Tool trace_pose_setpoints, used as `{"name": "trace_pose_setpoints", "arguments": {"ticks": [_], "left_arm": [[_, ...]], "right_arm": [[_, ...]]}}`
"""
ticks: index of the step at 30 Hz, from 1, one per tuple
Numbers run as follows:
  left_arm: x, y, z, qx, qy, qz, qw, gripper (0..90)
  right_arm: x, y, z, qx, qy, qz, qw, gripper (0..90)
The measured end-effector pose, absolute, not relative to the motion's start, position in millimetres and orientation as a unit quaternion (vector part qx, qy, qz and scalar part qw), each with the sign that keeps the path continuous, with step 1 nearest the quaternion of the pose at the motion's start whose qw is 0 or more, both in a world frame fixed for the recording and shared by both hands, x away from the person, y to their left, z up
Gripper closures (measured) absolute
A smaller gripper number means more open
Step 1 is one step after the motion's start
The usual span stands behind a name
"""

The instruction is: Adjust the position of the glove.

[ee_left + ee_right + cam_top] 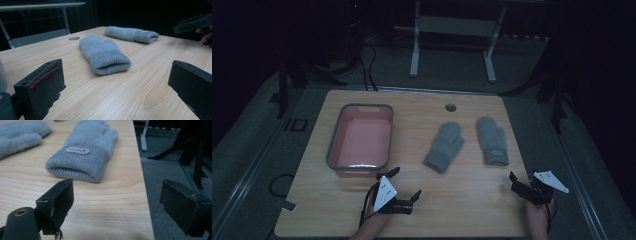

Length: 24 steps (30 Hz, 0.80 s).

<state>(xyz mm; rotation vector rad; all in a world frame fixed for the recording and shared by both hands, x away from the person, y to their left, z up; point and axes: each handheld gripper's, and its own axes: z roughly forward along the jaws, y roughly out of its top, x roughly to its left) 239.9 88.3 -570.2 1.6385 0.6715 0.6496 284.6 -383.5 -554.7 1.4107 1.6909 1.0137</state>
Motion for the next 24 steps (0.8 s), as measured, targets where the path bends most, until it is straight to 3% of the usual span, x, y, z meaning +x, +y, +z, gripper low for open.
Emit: {"name": "trace_pose_setpoints", "arguments": {"ticks": [10,12,24], "left_arm": [[240.1,88.6,-570.3,0.697,0.300,0.283,0.587,0.8],[240.3,85.5,-569.8,0.690,0.328,0.299,0.572,0.8],[239.3,84.4,-569.6,0.695,0.323,0.286,0.575,0.8]], "right_arm": [[292.8,-370.0,-523.1,0.534,0.677,0.385,0.330,13.6],[299.8,-365.3,-515.5,0.533,0.674,0.401,0.318,13.5],[334.5,-330.1,-486.7,0.496,0.703,0.413,0.299,15.7]]}}
